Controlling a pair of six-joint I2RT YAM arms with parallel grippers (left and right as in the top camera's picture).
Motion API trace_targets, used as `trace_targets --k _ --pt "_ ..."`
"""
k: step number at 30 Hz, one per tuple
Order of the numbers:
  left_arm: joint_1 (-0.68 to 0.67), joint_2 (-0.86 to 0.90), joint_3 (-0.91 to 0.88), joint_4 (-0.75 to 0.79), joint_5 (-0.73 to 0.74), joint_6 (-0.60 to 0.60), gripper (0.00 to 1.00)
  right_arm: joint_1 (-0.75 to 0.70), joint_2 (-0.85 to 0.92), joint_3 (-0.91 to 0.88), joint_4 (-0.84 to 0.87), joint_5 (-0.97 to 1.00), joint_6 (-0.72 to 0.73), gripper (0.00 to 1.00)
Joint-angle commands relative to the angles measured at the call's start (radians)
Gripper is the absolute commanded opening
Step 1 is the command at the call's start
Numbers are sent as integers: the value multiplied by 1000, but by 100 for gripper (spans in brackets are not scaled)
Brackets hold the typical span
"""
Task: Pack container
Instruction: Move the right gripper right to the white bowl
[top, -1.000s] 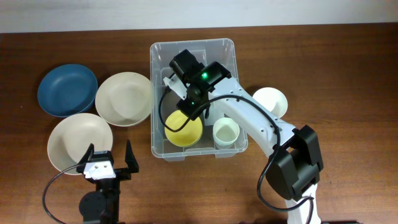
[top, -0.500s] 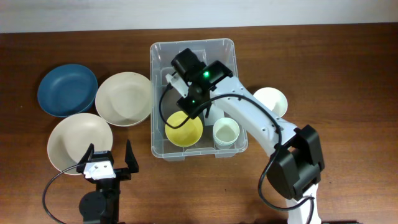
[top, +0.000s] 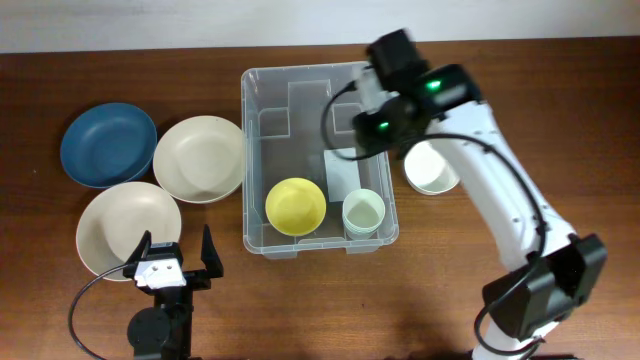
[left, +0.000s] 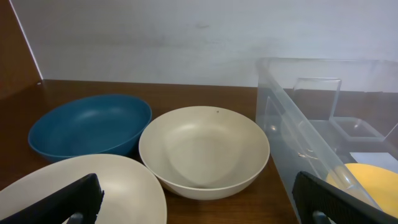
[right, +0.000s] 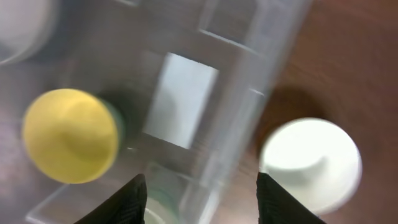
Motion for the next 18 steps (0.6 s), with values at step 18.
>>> trace_targets --k 18 --pt "-6 -8 -8 2 -7 13 100 -354 -10 -135 -15 5 98 61"
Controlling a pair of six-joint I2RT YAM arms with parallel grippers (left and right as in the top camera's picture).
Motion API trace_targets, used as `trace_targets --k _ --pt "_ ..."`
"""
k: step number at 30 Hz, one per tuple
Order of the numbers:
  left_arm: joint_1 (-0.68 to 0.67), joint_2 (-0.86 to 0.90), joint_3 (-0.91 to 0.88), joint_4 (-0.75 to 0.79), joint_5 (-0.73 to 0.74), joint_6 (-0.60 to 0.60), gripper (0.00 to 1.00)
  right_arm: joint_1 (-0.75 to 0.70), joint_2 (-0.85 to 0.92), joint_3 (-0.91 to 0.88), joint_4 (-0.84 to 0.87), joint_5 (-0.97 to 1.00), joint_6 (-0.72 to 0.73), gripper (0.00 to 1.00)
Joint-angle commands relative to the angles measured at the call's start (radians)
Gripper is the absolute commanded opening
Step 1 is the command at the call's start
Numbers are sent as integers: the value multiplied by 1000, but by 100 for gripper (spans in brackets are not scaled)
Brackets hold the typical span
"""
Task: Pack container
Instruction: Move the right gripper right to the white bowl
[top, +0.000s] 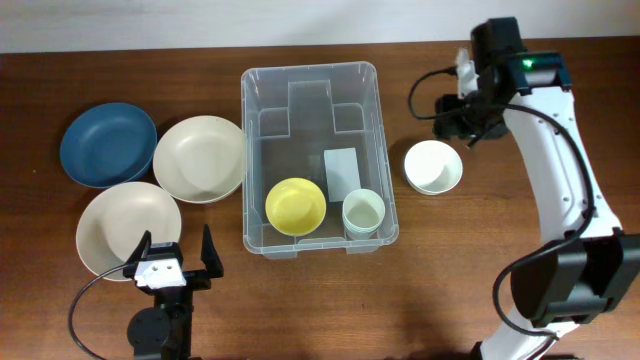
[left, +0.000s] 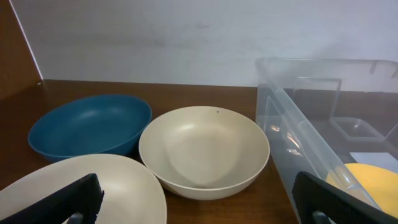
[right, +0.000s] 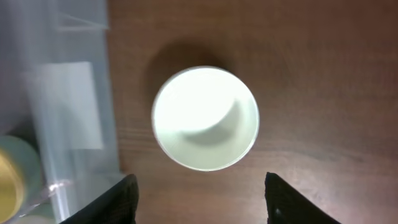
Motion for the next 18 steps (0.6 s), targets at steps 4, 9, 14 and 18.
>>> trace_targets --k 4,9,14,18 --pt "-6 -8 -8 2 -7 13 100 -61 -9 -195 124 5 29 61" --pt "-6 -8 -8 2 -7 13 100 -90 -9 -363 314 4 32 61" --pt "-6 -8 -8 2 -7 13 100 -96 -9 -513 510 -5 36 61" --pt "-6 -8 -8 2 -7 13 100 -95 -9 -599 623 -7 36 61"
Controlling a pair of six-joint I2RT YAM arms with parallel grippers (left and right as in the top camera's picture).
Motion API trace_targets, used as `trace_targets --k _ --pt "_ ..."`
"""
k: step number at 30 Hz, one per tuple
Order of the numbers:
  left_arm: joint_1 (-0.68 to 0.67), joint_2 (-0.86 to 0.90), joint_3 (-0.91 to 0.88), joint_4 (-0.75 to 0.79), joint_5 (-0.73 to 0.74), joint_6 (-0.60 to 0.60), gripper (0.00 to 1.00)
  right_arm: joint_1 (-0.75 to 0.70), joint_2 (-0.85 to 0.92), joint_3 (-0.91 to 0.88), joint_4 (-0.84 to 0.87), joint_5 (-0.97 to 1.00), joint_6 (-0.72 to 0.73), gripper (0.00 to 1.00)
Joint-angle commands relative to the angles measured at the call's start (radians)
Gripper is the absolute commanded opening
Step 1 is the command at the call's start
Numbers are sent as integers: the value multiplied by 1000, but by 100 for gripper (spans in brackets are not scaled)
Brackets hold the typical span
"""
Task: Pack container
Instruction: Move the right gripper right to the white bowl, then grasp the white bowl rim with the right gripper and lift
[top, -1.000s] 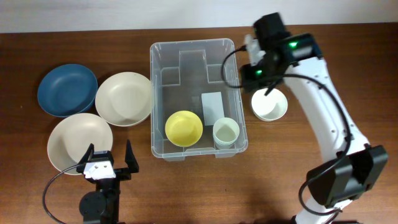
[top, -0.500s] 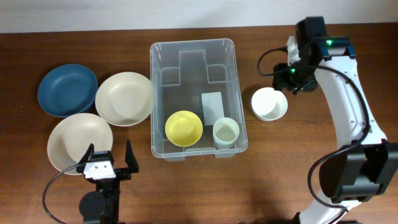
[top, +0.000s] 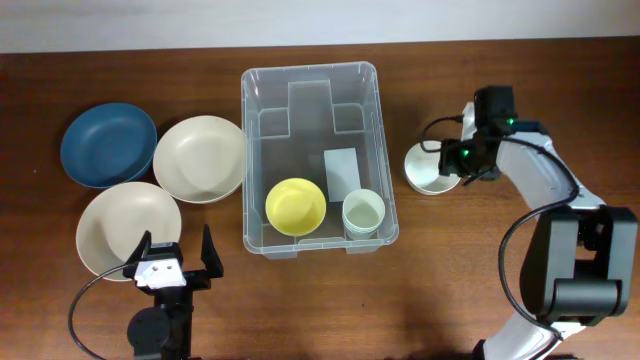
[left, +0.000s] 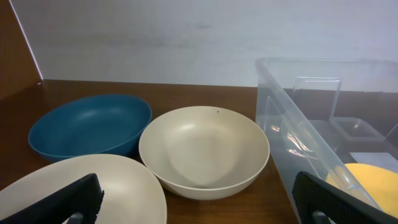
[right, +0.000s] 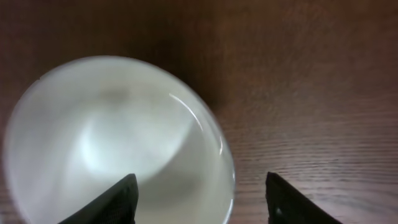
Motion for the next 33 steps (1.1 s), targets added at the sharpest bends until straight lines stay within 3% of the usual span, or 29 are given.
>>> trace_targets --k 1,14,22,26,31,33 --pt "-6 -8 -8 2 -7 13 100 -2 -10 -66 68 -6 13 61" --pt "-6 -8 -8 2 -7 13 100 -2 -7 -261 420 -2 39 61" --pt "-6 -8 -8 2 -7 13 100 -2 24 -290 484 -2 39 60" --pt "-6 -8 -8 2 -7 13 100 -2 29 -290 511 -1 39 28" --pt "-6 -8 -8 2 -7 13 100 -2 29 -290 550 -1 39 22" --pt "-6 -8 -8 2 -7 13 100 -2 29 -290 555 -1 39 5"
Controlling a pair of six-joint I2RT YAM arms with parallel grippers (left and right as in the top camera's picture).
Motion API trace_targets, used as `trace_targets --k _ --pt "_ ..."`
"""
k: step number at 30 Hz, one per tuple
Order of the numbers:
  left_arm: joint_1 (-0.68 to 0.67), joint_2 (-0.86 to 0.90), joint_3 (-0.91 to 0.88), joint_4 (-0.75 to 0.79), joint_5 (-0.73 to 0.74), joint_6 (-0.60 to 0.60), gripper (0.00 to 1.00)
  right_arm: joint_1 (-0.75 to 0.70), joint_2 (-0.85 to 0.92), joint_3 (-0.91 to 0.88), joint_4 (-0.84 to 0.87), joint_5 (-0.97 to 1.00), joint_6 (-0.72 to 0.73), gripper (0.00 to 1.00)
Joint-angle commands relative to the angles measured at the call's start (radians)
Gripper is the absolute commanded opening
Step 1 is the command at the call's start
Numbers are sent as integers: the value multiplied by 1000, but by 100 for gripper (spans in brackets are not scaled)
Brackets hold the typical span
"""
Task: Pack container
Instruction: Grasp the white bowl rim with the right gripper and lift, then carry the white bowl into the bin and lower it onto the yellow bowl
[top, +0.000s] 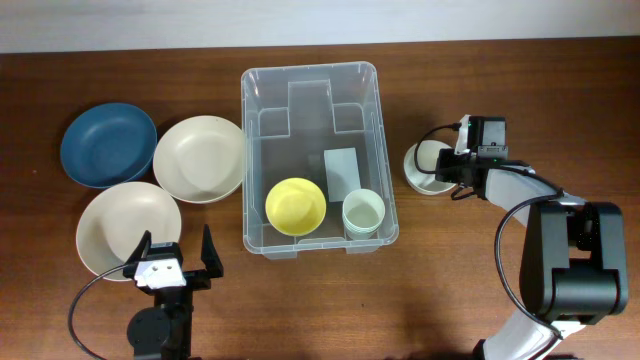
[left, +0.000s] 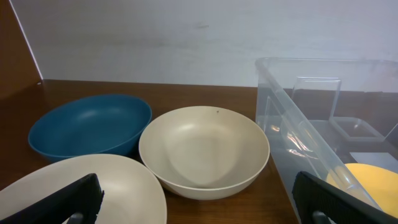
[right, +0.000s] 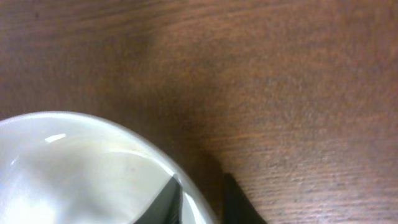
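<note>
The clear plastic container (top: 245, 150) stands mid-table and holds a yellow bowl (top: 295, 205) and a pale green cup (top: 363, 213). To its right sits a small white bowl (top: 425, 163). My right gripper (top: 452, 170) is down at that bowl's right rim. In the right wrist view the white bowl (right: 81, 168) fills the lower left, and the right gripper (right: 202, 202) has one finger inside the rim and one outside, shut on it. My left gripper (top: 172, 258) rests open at the front left, holding nothing.
A blue bowl (top: 108, 143), a cream bowl (top: 200, 158) and a second cream bowl (top: 125, 228) lie left of the container. The left wrist view shows the blue bowl (left: 90, 127), the cream bowl (left: 204, 149) and the container wall (left: 292, 124).
My right gripper has dropped lower onto the white bowl's right rim and its fingers have come together on it. The bowl has shifted slightly. The left arm has not moved.
My right gripper was open above the container with the yellow bowl and green cup inside. Then it was open high over the white bowl to the right, then low over that bowl, still open. Now it is shut on the bowl's rim.
</note>
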Motion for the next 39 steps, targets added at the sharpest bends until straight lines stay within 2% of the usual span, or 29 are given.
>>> trace_targets --k 1,8,11,17,21,24,29,33,39 --pt "-6 -8 -8 2 -7 13 100 -2 22 -12 12 -1 3 4" --pt "-6 -8 -8 2 -7 13 100 -26 7 -7 43 -8 3 4" --pt "-6 -8 -8 2 -7 13 100 -58 -41 8 42 -79 3 4" --pt "-6 -8 -8 2 -7 13 100 -160 -252 61 40 -351 2 4" --pt "-6 -8 -8 2 -7 13 100 -171 -399 68 23 -425 -14 4" --pt "-6 -8 -8 2 -7 13 100 -127 -538 68 -44 -452 -90 4" --pt "-6 -8 -8 2 -7 13 100 9 -650 68 -158 -452 -242 4" --pt "-6 -8 -8 2 -7 13 100 161 -662 68 -216 -451 -304 4" --pt "-6 -8 -8 2 -7 13 100 409 -587 67 -224 -393 -356 4"
